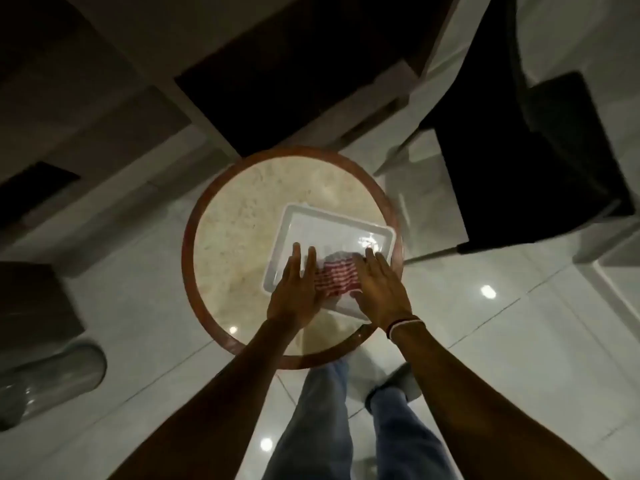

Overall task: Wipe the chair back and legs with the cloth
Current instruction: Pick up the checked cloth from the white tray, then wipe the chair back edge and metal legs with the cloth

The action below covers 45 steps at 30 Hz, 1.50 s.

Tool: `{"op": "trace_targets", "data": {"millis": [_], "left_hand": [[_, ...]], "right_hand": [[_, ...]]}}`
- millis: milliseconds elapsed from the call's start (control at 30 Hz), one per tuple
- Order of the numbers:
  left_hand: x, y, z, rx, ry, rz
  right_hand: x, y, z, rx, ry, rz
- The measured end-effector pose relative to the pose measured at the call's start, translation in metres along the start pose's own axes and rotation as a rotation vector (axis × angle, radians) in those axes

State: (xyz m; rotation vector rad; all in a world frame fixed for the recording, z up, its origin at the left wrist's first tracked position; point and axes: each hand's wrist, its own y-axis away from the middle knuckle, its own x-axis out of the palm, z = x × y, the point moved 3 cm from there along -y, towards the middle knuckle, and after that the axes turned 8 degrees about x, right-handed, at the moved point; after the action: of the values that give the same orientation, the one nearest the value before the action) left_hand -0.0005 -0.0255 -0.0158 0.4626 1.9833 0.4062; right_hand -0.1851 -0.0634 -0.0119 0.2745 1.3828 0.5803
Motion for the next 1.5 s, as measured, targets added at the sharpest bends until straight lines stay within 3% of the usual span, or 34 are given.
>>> {"op": "trace_targets", "data": {"millis": [67,267,467,567,700,833,967,1067,1233,1333,1433,1500], "left_hand": [[0.018,-0.016,0.005,-0.018,0.014,0.006],[0.047,-0.060,0.006,-0.070,0.028,0.100],[0.052,-0.073,0.013,-0.141,0.070,0.074],[0.042,-0.074,0.011,-0.155,0.101,0.037],[0.024,-0.065,-0.007,-0.238,0.553,-0.138],[0.017,-0.063,-0.060,-0.131,0.810,-0.023],[0.036,-0.076,-0.135,-0.028,0.837,0.136],[0.064,-0.088,-0.192,-0.077,0.902,0.285],[0.101,-0.115,-0.277,0.063,0.692,0.341],[0.127,-0.129,-0.326,-0.015,0.789,0.398],[0.148,-0.148,-0.369,-0.059,0.781,0.402],[0.155,-0.164,-0.393,0.019,0.625,0.361]], "right_hand": [[0.017,-0.018,-0.009,0.006,-0.024,-0.029],[0.041,-0.061,-0.009,0.055,-0.081,0.113],[0.047,-0.079,-0.008,0.027,-0.018,0.138],[0.033,-0.072,-0.015,0.059,-0.275,0.127],[0.004,-0.046,-0.049,0.136,-0.732,0.035],[-0.010,-0.013,-0.111,0.241,-0.861,-0.012],[-0.003,0.017,-0.183,0.383,-0.938,-0.031],[0.002,0.036,-0.239,0.415,-1.056,-0.021],[-0.010,0.061,-0.337,0.433,-1.064,0.066],[-0.018,0.073,-0.383,0.391,-1.057,0.131],[-0.020,0.074,-0.421,0.407,-0.913,0.074],[-0.022,0.069,-0.442,0.459,-0.816,0.010]]}}
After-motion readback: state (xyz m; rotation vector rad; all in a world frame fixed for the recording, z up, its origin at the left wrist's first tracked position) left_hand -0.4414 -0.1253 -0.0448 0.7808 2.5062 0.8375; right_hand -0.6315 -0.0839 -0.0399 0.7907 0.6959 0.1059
